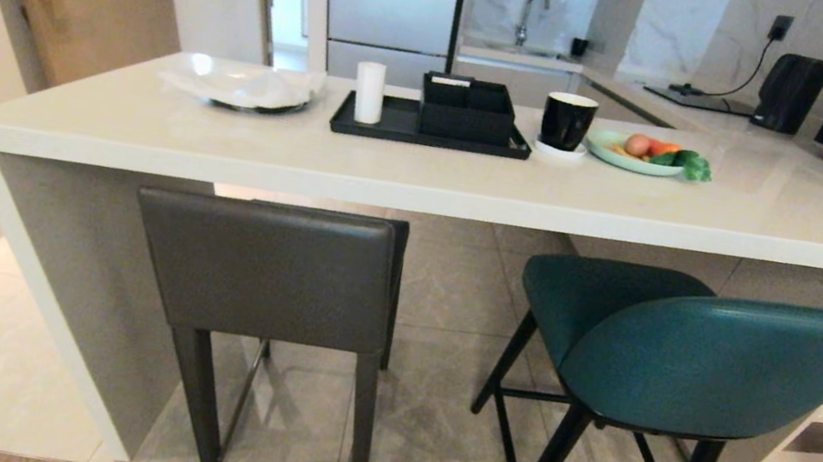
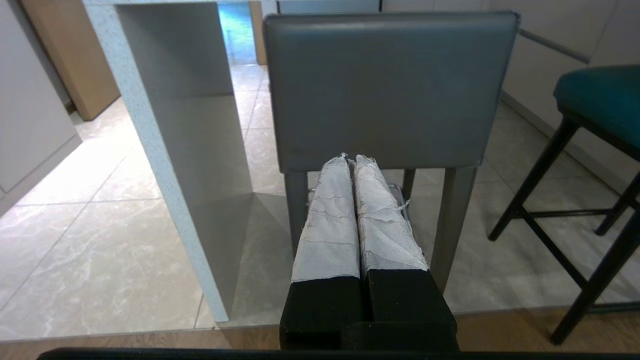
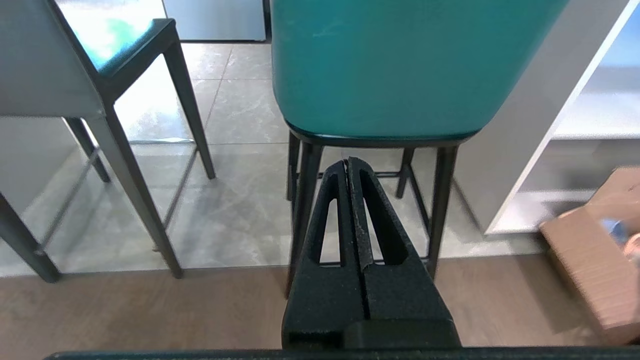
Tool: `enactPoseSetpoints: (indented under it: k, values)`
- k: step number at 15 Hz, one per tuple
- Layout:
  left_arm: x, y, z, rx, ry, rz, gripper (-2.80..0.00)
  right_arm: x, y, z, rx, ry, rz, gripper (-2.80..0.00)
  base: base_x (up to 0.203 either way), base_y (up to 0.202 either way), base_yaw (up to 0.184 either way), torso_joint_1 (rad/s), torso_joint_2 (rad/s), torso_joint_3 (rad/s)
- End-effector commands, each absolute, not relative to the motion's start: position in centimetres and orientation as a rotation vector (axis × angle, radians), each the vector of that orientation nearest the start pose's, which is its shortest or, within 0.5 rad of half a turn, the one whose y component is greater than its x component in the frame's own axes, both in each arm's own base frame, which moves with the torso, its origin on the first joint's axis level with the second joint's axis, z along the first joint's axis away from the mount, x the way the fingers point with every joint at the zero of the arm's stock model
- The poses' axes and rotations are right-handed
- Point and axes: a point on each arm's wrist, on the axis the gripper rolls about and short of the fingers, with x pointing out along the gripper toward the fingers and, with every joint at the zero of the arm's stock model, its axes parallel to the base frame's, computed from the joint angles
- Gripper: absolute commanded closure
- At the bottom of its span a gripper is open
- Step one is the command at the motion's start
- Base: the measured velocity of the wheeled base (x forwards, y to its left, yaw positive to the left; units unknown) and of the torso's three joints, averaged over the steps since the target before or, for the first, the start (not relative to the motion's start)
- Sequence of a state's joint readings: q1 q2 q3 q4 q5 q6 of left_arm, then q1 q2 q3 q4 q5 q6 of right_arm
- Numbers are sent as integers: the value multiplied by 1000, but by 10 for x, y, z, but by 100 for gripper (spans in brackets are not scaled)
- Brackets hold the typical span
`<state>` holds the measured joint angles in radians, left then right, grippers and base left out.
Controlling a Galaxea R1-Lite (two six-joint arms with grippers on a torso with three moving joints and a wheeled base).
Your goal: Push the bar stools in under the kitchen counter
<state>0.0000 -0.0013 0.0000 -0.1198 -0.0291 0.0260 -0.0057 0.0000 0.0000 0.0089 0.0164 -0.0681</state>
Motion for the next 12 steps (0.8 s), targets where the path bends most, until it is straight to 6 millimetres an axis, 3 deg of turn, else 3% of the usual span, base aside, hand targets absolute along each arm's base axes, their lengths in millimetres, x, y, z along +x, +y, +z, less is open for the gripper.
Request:
enactPoseSetpoints:
  k: [1,12]
  values:
    - [-20,-1,77,27,-82,-28,0,-23,1,74,-71,10,11,0,0,0,0,32,-75,-46]
    - [-20,-1,77,27,-82,-28,0,-23,1,74,-83,10,24,0,0,0,0,3,-6,-3]
